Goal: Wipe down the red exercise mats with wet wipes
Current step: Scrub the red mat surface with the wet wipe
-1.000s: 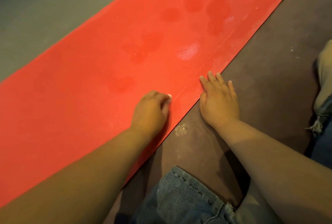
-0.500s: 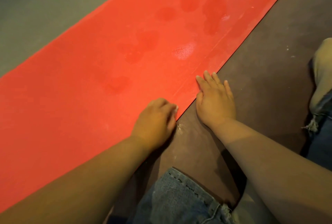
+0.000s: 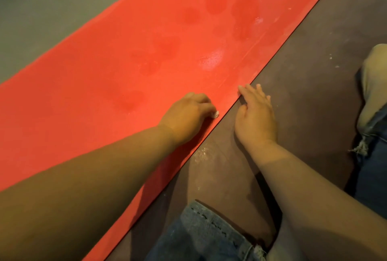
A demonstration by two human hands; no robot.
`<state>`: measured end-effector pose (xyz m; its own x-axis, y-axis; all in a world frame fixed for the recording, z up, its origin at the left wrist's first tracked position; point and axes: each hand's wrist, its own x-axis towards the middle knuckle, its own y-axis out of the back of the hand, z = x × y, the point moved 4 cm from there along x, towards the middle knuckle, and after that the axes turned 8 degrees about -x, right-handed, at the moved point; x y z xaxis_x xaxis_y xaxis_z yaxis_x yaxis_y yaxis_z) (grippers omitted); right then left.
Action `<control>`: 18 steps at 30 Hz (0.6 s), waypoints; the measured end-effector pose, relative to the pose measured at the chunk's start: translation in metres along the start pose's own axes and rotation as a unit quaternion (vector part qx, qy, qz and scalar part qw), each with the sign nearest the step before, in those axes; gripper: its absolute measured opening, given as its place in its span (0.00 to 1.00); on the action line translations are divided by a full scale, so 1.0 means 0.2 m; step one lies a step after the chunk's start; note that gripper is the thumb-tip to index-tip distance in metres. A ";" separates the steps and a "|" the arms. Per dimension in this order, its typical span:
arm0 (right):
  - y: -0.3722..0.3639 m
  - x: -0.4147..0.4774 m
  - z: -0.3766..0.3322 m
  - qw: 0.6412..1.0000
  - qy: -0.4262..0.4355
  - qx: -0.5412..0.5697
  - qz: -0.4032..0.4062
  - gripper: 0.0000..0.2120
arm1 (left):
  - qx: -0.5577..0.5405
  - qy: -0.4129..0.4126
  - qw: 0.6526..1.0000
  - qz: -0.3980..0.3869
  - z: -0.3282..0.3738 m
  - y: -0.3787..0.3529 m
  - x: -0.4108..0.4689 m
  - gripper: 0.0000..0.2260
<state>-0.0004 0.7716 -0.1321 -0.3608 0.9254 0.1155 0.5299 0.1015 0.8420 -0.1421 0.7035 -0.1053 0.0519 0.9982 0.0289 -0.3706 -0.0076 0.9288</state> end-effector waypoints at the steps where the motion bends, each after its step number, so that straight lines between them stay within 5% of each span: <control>1: 0.00 0.00 0.00 1.000 0.013 -0.022 -0.011 0.25 | 0.000 -0.024 1.000 -0.012 0.01 0.02 -0.09 0.07; 6: -0.02 -0.02 -0.03 0.998 0.034 -0.048 -0.027 0.24 | -0.006 -0.114 0.991 -0.073 0.04 0.12 -0.39 0.14; 13: 0.01 -0.01 0.01 0.999 -0.011 0.018 0.026 0.26 | -0.010 0.008 1.000 -0.009 0.04 0.01 0.21 0.10; 18: -0.02 0.00 0.00 1.000 -0.003 -0.021 0.007 0.26 | -0.024 -0.044 0.998 -0.023 0.05 0.02 0.12 0.08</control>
<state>-0.0032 0.7712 -0.1347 -0.3487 0.9289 0.1247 0.5028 0.0731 0.8613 -0.1333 0.7273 -0.0982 0.1509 0.9883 0.0218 -0.4096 0.0425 0.9113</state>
